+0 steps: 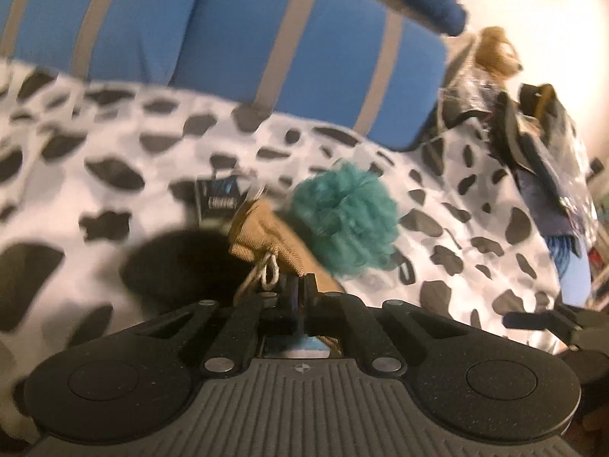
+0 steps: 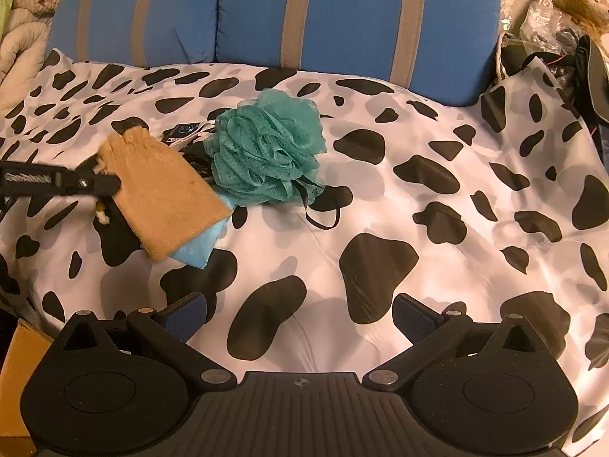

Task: Organize soft objects
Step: 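Grasp the tan drawstring pouch with the left gripper, then lift the tan pouch with the left gripper while the right gripper grasps the teal sponge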

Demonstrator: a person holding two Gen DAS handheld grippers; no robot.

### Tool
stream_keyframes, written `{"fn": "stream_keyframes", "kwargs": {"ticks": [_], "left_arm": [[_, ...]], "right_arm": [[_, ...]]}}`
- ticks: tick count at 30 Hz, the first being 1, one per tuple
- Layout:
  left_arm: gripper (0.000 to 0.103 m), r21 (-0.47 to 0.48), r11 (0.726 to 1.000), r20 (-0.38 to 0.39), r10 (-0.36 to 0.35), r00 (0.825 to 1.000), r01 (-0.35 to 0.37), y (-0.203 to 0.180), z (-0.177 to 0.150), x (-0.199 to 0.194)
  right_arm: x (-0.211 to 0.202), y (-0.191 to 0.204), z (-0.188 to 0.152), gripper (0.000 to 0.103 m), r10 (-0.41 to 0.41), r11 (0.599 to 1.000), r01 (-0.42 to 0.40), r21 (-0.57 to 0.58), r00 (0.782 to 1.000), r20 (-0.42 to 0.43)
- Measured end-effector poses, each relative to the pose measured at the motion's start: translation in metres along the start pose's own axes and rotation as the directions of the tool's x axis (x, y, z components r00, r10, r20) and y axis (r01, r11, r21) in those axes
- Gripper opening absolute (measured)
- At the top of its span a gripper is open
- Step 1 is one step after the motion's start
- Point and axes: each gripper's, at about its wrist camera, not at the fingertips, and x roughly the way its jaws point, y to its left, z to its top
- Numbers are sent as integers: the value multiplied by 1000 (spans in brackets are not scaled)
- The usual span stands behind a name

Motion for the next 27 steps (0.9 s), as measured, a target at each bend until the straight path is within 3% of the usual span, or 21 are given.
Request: {"fn": "stream_keyframes", "kwargs": {"ticks": [3,8,14,15,17,22,27], "left_arm": [[2,40,999,-5,29,1000,-29,1,-1,-14],[3,-16,994,-93,109,990,-111,24,-15,-7],[13,-179,982,-139,41,989,-66,47,-18,4],[24,-209,976,-147,24,989,-55,50,-18,6],[33,-250,967,-150,8,989,-46,55,-20,8],[33,-329,944,-115,-40,993,0,60,-19,12],[32,-335,942,-113,-42,993,1,56,-18,17]], "right_arm": [[-1,0,1,103,0,1000,0,6,1000,4],[1,2,3,103,2,1000,-2,17,1000,-2],[2,12,6,103,10,1000,-10,-15,1000,3],[2,14,5,103,10,1000,-10,-22,1000,1],[3,15,5,103,6,999,-6,-32,1000,-3],[4,11,3,103,0,1000,0,-16,1000,-8],[5,7,3,103,-2,1000,2,-2,1000,-14]]}}
